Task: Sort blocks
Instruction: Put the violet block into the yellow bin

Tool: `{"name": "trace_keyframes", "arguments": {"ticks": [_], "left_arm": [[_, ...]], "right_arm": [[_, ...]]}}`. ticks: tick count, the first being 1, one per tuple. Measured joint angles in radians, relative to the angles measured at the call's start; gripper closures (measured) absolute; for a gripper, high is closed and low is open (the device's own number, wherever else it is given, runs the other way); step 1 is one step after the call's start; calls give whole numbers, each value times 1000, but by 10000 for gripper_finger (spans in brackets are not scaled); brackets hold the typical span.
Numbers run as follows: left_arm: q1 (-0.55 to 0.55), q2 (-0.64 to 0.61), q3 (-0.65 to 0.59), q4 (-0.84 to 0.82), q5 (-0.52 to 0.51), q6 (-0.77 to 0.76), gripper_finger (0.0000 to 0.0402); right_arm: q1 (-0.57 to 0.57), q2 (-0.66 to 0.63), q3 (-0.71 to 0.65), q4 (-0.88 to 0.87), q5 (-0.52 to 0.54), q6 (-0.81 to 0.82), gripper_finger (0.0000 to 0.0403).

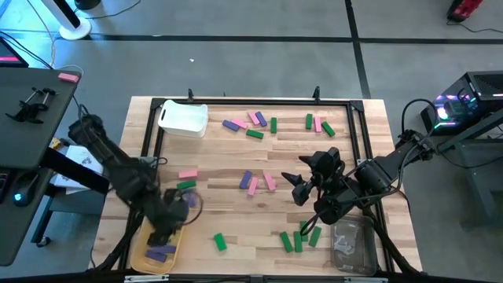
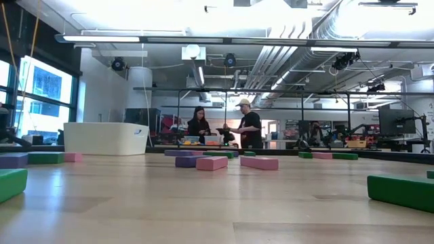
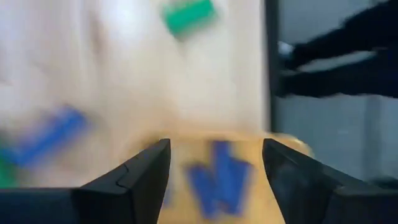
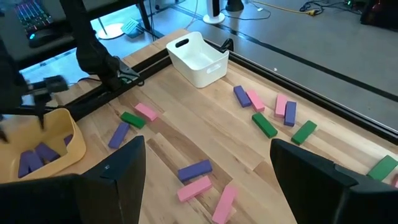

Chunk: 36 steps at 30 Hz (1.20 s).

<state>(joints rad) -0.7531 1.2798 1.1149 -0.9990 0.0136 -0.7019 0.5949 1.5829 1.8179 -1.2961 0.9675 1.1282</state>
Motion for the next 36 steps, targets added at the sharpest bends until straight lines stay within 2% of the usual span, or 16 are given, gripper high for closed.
{"name": "trace_keyframes", "arguments": {"ticks": [5, 9, 11, 15, 17, 22, 27, 31, 34, 36], "left_arm": [[234, 46, 8, -109, -72, 438, 157], [390, 120, -20, -91, -46, 867, 156], [444, 165, -39, -94, -17, 972, 156], [481, 209, -119, -94, 118, 1027, 156], [466, 212, -180, -57, 97, 1070, 158], [451, 212, -284, 51, -64, 1193, 168], [455, 212, -344, 71, -31, 1212, 172], [434, 205, -348, 62, -9, 1184, 172], [427, 204, -349, 87, 68, 1183, 172], [422, 211, -350, 124, 51, 1194, 172]], "right_arm": [[0, 0, 0, 35, 1, 0, 124], [0, 4, 0, 63, 33, 0, 124], [-1, 9, 0, 76, 45, 0, 124], [-15, 22, 0, 107, 44, 0, 124], [-24, 30, 0, 119, 42, 0, 124], [-49, 54, 0, 135, 28, 1, 124], [-72, 62, 0, 141, -26, 0, 124], [-75, 62, 0, 136, -22, -1, 124], [-77, 62, 0, 135, -17, -2, 124], [-78, 62, 0, 135, -17, 0, 124]]}}
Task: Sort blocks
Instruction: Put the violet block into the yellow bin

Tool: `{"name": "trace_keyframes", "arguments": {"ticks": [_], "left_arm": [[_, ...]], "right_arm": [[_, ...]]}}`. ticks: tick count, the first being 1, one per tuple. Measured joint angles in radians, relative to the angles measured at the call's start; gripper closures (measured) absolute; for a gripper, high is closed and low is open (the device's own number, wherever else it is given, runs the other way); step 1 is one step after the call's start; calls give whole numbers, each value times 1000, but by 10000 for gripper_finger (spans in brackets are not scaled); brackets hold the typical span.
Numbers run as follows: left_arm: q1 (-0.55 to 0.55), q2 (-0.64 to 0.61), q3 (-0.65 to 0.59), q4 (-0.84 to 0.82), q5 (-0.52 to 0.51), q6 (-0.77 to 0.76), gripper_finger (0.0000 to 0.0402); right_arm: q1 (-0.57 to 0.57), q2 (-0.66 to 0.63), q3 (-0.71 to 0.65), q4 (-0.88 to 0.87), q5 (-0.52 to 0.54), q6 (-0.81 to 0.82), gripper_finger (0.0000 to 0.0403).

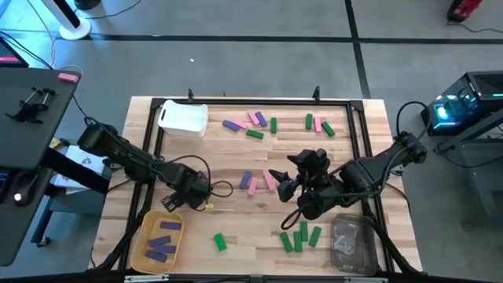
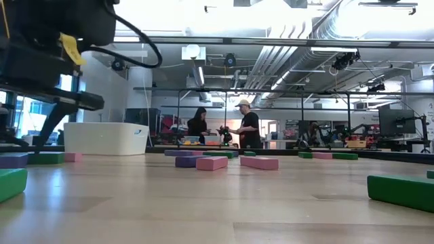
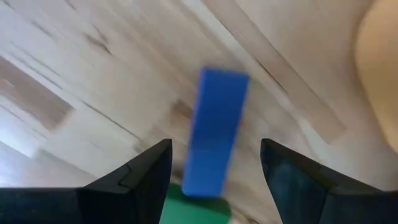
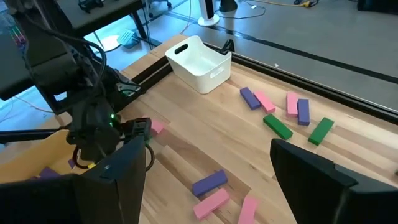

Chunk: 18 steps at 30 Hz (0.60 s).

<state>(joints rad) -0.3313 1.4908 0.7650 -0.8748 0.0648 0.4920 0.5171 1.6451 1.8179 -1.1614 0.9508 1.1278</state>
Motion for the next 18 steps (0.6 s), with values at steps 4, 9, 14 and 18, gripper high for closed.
{"name": "trace_keyframes", "arguments": {"ticks": [4, 9, 14, 18], "left_arm": [[7, 32, 0, 62, -29, -1, 172], [7, 96, 4, 59, -32, -9, 173], [7, 133, 10, 57, -39, -20, 191], [11, 129, 57, 13, -31, -91, 292]], "right_arm": [[0, 0, 0, 3, -1, -1, 124], [0, 0, 0, 5, -25, -2, 124], [0, 0, 0, 3, -41, -2, 124], [0, 0, 0, -2, -43, -3, 124]]}}
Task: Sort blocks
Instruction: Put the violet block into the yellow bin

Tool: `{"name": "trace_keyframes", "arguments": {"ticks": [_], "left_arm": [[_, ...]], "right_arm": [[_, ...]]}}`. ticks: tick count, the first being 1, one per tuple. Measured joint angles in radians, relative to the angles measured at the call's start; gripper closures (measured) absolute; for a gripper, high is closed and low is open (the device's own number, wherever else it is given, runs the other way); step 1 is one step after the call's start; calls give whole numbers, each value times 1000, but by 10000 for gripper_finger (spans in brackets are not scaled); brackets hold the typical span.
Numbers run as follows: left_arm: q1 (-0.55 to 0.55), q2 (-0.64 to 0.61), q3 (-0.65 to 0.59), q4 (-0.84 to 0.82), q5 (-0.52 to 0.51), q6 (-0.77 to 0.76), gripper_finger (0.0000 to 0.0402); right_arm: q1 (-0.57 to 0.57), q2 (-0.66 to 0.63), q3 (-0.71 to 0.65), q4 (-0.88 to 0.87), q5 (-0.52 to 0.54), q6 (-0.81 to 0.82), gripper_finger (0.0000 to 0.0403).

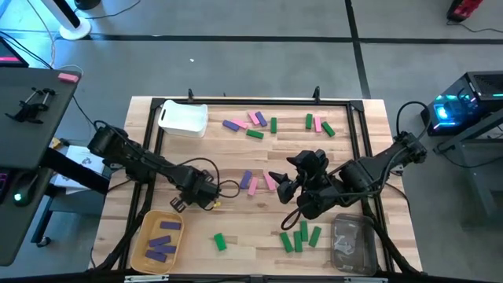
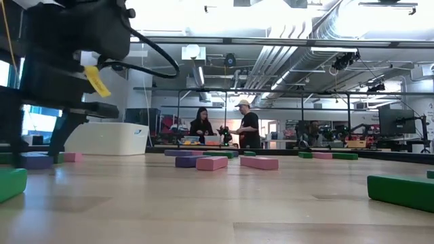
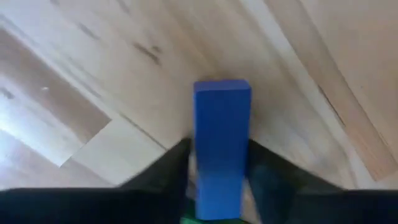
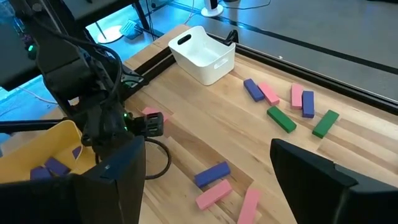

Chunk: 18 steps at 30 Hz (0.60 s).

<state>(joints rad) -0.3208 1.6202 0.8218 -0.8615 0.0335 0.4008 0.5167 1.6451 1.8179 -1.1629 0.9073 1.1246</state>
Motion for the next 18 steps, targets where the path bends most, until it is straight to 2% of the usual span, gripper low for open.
{"name": "trace_keyframes", "arguments": {"ticks": [2, 3, 4, 8, 10, 14, 18], "left_arm": [[3, -9, 51, -75, 43, -7, 354], [6, -23, 83, -103, 44, -14, 361], [15, -40, 121, -116, 46, -22, 361], [41, -93, 257, -195, -53, -47, 357], [46, -136, 329, -210, -48, -97, 356], [4, -209, 412, -314, 21, -276, 355], [-132, -270, 414, -435, 108, -467, 355]], "right_arm": [[0, 0, 0, -2, -1, -5, 124], [0, 0, 0, -6, -1, -5, 124], [0, 0, 0, -9, -1, -6, 124], [0, 0, 0, -16, -2, -7, 124], [0, 0, 0, -17, -4, -7, 124], [0, 0, 0, -28, -45, -8, 124], [0, 0, 0, -45, -83, -9, 124]]}}
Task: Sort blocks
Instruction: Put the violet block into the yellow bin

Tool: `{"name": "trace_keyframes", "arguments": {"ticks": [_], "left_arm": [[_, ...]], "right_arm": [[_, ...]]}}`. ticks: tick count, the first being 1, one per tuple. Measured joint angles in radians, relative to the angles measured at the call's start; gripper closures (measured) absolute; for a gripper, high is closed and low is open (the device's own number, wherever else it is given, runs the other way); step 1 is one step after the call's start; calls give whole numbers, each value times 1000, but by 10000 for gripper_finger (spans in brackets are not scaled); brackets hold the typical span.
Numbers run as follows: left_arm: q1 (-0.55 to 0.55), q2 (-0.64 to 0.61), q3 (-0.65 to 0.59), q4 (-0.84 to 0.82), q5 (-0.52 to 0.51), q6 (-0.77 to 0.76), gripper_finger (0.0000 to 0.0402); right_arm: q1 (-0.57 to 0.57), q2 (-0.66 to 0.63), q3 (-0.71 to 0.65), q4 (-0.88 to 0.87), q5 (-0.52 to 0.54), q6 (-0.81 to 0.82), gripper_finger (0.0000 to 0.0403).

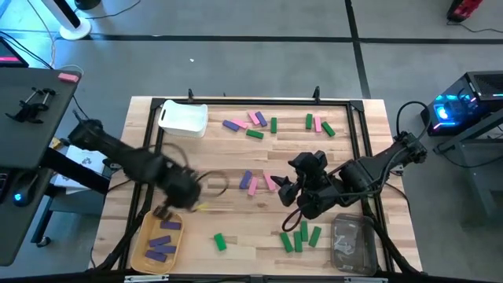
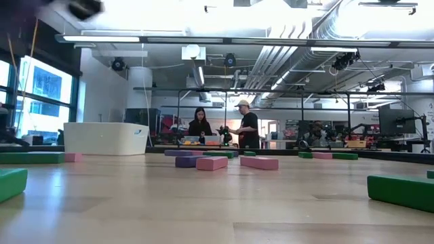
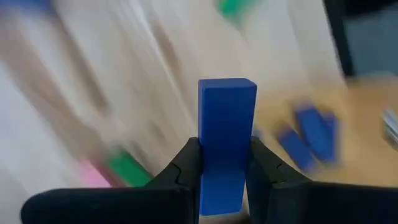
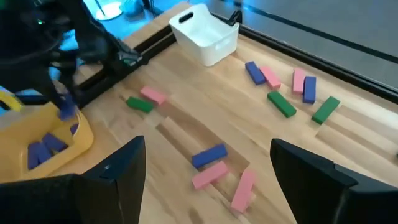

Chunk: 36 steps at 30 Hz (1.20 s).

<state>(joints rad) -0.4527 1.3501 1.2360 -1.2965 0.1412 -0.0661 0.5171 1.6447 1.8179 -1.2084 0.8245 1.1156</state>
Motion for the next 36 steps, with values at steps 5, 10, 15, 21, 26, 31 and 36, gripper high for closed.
{"name": "trace_keyframes", "arguments": {"ticks": [5, 10, 15, 21, 26, 31, 36], "left_arm": [[-224, -23, -85, 1, 128, -294, 354], [-421, -21, -192, 179, 183, -542, 351], [-490, -21, -248, 316, 173, -684, 312], [-438, -21, -226, 346, 170, -687, 229], [-334, -21, -200, 343, 163, -578, 187], [-132, -21, -136, 347, -41, -381, 177], [150, -9, -121, 550, -288, -271, 176]], "right_arm": [[0, 0, 0, -11, -12, -26, 124], [0, 0, 0, -14, -14, -48, 124], [0, 0, 0, -14, -14, -51, 124], [0, 0, 0, -14, -18, -51, 124], [0, 0, 0, 28, -20, -44, 124], [0, 0, 0, 109, -40, -83, 124], [-1, 0, 0, 145, -41, -67, 124]]}}
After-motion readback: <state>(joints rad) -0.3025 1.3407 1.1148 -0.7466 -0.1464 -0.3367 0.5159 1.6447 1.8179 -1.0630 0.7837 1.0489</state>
